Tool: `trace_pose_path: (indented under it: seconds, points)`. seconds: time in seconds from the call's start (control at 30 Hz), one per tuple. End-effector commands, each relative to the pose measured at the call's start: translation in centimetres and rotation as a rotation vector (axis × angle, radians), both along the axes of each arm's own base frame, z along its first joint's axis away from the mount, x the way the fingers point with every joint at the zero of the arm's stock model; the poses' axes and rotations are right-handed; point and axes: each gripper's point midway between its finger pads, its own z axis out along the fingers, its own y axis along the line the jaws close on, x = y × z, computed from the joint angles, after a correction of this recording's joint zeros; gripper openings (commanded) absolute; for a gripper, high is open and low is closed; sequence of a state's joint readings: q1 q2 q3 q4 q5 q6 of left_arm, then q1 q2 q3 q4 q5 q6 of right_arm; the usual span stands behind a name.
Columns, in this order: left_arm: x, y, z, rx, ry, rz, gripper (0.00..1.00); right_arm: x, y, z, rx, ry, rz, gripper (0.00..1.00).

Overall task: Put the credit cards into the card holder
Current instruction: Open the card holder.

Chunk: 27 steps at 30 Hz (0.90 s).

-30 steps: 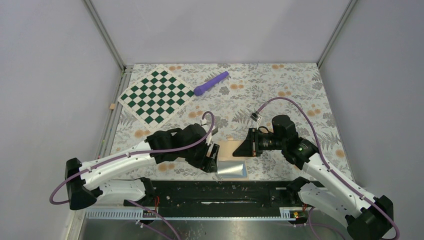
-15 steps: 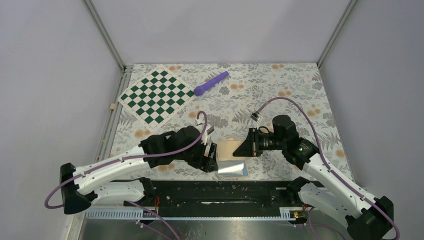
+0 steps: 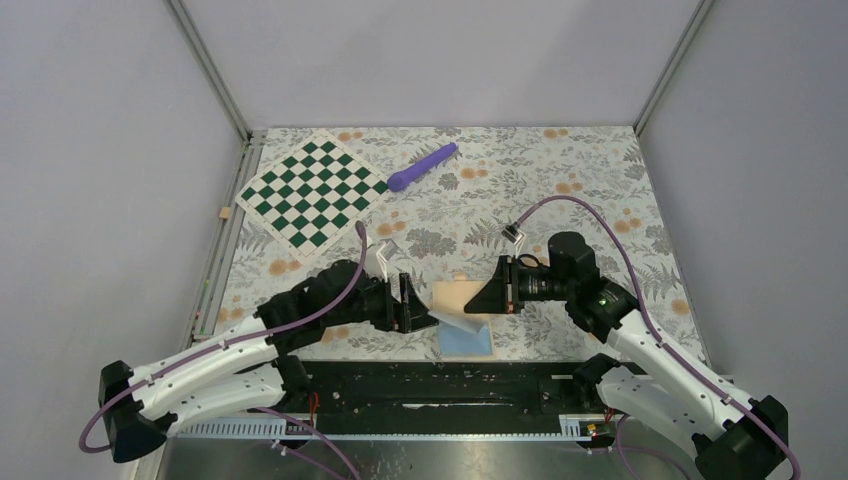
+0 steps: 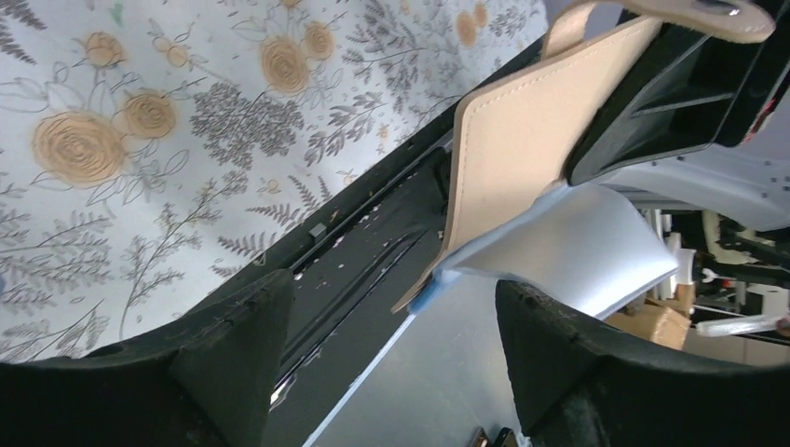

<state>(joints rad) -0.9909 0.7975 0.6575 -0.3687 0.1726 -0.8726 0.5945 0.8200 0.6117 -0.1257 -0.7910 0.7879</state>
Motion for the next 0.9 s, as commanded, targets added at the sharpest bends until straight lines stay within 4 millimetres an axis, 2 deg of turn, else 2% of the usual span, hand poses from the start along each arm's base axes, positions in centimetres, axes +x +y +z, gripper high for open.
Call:
trace_pose_path:
  seconds: [0.0, 0.37, 0.5, 0.57, 0.77, 0.87]
  points:
    - [0.2, -2.2, 3.8, -0.18, -0.029, -0.04, 0.79, -0.4, 0.6, 2.5, 0.094, -0.012, 0.031, 0.0]
    - [0.7, -3.5, 6.0, -0.341, -0.051, -0.085, 0.78, -0.1, 1.1, 5.1, 0.159, 0.035, 0.028, 0.0]
    - [0.8, -3.0, 5.6, -0.375, -0.048, -0.076, 0.76, -0.1, 1.5, 6.4, 0.199, 0.05, 0.049, 0.0]
    - [0.8, -2.8, 5.6, -0.403, -0.047, -0.076, 0.71, -0.2, 1.6, 6.9, 0.214, 0.06, 0.058, 0.0]
    - [0.5, -2.5, 7.1, -0.5, -0.082, -0.096, 0.42, -0.2, 1.8, 7.6, 0.226, 0.08, 0.065, 0.0]
    - [0.3, -2.5, 7.9, -0.537, -0.098, -0.114, 0.4, -0.1, 1.9, 7.8, 0.236, 0.087, 0.067, 0.0]
